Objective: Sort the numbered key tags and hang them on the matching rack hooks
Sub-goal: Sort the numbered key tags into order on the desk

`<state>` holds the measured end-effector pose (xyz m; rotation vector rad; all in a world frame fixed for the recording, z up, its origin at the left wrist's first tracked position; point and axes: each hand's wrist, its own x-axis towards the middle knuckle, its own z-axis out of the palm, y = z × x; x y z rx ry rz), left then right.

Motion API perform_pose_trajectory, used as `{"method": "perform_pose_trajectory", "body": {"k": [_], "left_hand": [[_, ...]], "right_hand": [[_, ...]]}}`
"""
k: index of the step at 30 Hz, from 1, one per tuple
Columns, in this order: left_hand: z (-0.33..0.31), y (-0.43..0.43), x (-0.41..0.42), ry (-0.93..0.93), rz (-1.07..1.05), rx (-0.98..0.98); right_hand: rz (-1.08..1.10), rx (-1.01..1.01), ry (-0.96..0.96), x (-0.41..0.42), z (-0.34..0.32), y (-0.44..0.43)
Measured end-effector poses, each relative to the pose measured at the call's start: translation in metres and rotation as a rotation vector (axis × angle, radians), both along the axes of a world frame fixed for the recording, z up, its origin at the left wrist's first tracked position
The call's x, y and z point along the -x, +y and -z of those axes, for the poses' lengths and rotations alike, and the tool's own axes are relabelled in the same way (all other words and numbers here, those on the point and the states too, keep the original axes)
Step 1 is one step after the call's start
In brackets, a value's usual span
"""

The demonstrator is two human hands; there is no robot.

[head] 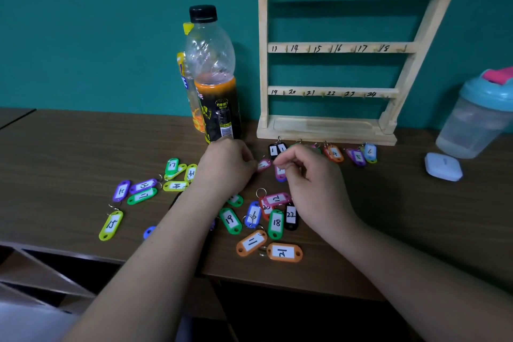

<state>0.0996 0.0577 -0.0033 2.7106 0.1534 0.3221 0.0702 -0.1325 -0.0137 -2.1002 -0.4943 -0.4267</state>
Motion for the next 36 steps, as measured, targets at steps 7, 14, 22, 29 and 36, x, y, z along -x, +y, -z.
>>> {"method": "perform_pose_trajectory", "body": {"k": [7,14,22,29,36], "left_hand": [[0.001,0.005,0.001,-0.046,0.003,-0.017],[0.001,0.006,0.001,0.014,0.052,-0.019],[-0.012,0.002,0.012,0.052,0.048,0.108],[-0.024,0.004,0.029,-0.026,0.166,0.466],[-0.026,-0.005,0.04,0.021,0.217,0.464]], "right_hand": [[0.024,-0.015,0.033,-0.002,-0.001,-0.002],[0.009,-0.006,0.001,-0.003,0.001,0.0],[0.036,0.009,0.051,-0.005,-0.003,-0.005],[0.03,-0.058,0.193,-0.007,-0.006,-0.008],[-0.009,-0.051,0.215,-0.011,-0.005,-0.016]]}}
